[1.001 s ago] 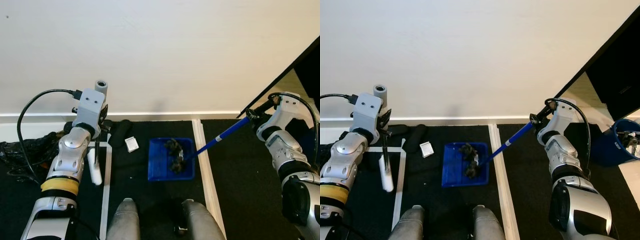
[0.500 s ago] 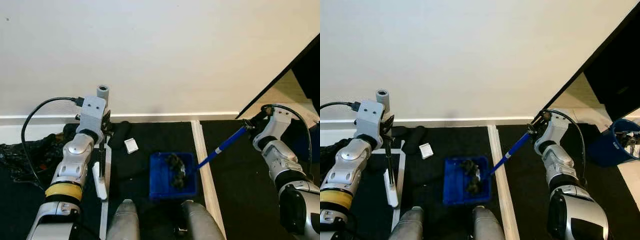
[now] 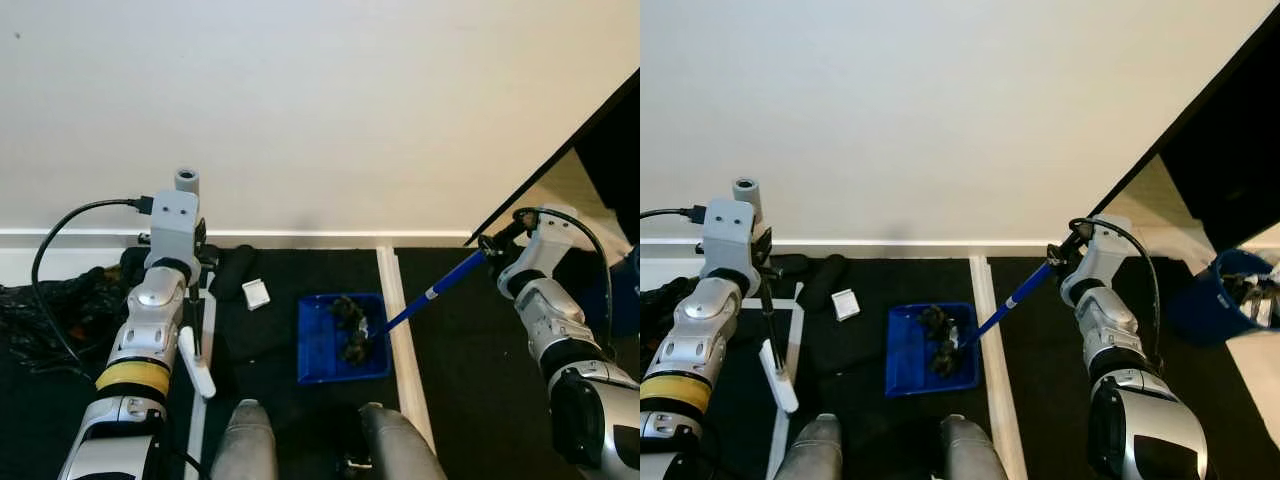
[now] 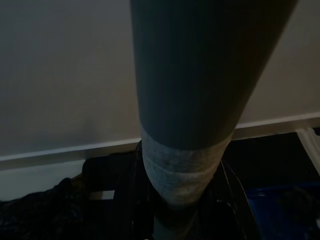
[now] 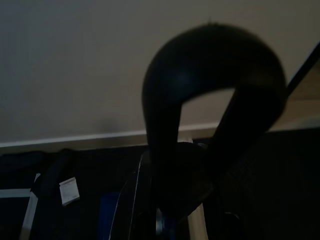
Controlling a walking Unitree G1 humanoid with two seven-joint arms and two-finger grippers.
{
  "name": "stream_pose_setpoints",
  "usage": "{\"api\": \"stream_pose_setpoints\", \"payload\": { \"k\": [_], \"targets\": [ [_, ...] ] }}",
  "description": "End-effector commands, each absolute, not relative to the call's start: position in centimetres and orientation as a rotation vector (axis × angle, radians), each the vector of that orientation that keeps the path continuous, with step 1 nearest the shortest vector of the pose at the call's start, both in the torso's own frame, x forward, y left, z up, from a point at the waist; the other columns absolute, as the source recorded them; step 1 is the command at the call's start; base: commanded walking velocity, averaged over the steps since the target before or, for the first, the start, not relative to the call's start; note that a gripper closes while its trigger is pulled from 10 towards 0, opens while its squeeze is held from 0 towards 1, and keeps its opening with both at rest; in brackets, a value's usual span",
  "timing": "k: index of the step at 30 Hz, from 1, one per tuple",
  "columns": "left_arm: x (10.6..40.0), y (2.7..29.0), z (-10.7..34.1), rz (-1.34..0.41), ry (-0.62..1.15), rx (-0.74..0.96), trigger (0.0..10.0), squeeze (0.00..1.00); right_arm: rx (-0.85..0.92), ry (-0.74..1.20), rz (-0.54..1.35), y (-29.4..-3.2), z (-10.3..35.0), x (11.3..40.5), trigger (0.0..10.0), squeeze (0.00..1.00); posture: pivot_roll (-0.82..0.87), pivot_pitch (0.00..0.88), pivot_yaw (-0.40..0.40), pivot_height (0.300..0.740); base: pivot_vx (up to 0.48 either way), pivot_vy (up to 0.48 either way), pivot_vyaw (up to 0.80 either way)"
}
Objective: Sweep floor
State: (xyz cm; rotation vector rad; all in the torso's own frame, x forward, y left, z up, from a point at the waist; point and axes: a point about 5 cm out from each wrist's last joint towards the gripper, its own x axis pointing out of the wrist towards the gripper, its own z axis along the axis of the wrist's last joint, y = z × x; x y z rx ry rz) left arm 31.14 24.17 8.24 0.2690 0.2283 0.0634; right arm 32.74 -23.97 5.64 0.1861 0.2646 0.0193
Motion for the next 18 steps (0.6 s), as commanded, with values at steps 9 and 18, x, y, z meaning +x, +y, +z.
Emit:
{"api": "stream_pose_setpoints", "payload": {
  "k": [9, 18],
  "targets": [
    [31.66, 23.04, 7.90, 0.055, 0.230, 0.271, 10.0, 0.00, 0.162, 0.233, -0.007, -24.79, 6.48, 33.05, 0.0, 0.00, 0.11, 0.023, -0.132, 0.740, 0.000, 0.000, 0.00],
    [31.48, 23.45, 7.45, 0.104, 0.251, 0.269, 10.0, 0.00, 0.152, 0.240, 0.003, -24.69, 6.56, 33.18, 0.0, 0.00, 0.11, 0.018, -0.152, 0.740, 0.000, -0.035, 0.00]
  ]
}}
